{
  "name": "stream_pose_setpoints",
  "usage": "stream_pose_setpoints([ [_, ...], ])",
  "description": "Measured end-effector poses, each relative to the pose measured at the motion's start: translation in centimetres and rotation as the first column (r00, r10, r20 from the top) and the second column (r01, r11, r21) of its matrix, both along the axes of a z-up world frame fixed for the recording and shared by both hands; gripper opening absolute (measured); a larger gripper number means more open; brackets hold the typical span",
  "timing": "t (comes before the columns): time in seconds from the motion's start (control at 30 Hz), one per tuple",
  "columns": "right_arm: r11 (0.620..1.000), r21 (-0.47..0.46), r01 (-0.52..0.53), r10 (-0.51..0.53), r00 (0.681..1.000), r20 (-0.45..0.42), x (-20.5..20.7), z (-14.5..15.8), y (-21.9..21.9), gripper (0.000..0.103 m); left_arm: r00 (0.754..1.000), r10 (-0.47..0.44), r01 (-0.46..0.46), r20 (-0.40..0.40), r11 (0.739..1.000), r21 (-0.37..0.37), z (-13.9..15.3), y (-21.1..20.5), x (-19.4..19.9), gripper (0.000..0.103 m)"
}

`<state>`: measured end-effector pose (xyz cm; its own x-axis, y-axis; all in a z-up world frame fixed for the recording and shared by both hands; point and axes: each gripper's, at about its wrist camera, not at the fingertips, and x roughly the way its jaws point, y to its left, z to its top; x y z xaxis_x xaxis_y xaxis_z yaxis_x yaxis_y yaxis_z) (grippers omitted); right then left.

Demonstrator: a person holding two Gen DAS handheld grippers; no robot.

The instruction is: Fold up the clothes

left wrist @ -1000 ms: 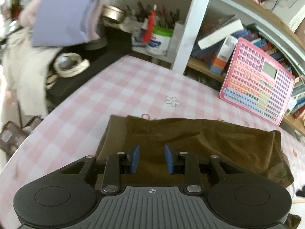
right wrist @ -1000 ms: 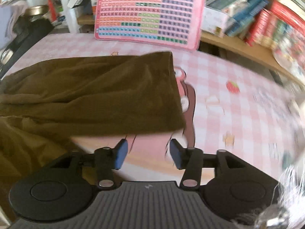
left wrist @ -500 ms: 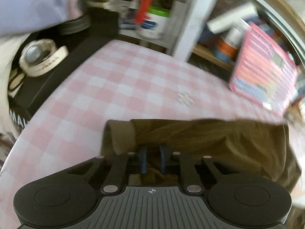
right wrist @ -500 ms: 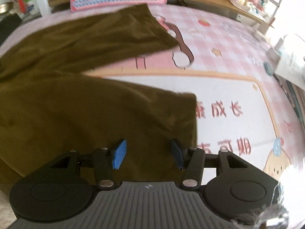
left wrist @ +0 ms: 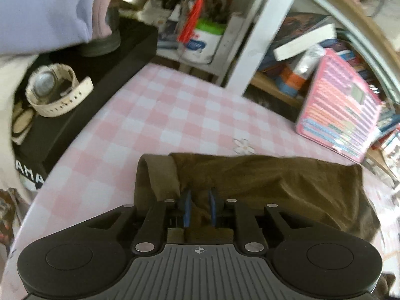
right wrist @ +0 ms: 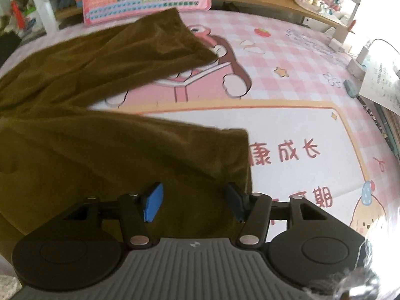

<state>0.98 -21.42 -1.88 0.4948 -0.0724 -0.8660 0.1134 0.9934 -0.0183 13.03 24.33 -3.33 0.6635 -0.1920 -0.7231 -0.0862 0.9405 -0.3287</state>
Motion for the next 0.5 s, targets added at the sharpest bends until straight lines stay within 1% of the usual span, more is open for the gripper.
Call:
stream_pose_setpoints([
  [0.13,0.999,0.008,0.039,-0.039,0.999,0.026,0.4,0.5,-1.1,0.054,0.999,-0.049,0.049,0.007,0.999,-0.020,0.9,-0.5,-3.9,0.018],
  [0.2,0.998,0.009,0.057,-0.057,0.998,0.023,0.6,0.4,-1.5,0.052,0.997,-0.071,0.071,0.007,0.997,-0.033,1.1,-0.8,-5.7,0.018],
  [0.33,0.996,0.035,0.077,-0.078,0.996,0.033,0.9,0.6,-2.2,0.051,0.996,-0.083,0.084,0.015,0.996,-0.029,1.7,-1.1,-7.5,0.018],
  [0.43,0.995,0.027,0.095,-0.096,0.994,0.044,0.9,0.9,-3.0,0.050,0.996,-0.080,0.081,0.030,0.996,-0.034,2.2,-0.8,-8.4,0.018],
  [0.5,0.995,0.032,0.098,-0.100,0.994,0.048,0.9,1.0,-3.4,0.046,0.996,-0.081,0.082,0.027,0.996,-0.031,2.1,-0.8,-9.0,0.018],
])
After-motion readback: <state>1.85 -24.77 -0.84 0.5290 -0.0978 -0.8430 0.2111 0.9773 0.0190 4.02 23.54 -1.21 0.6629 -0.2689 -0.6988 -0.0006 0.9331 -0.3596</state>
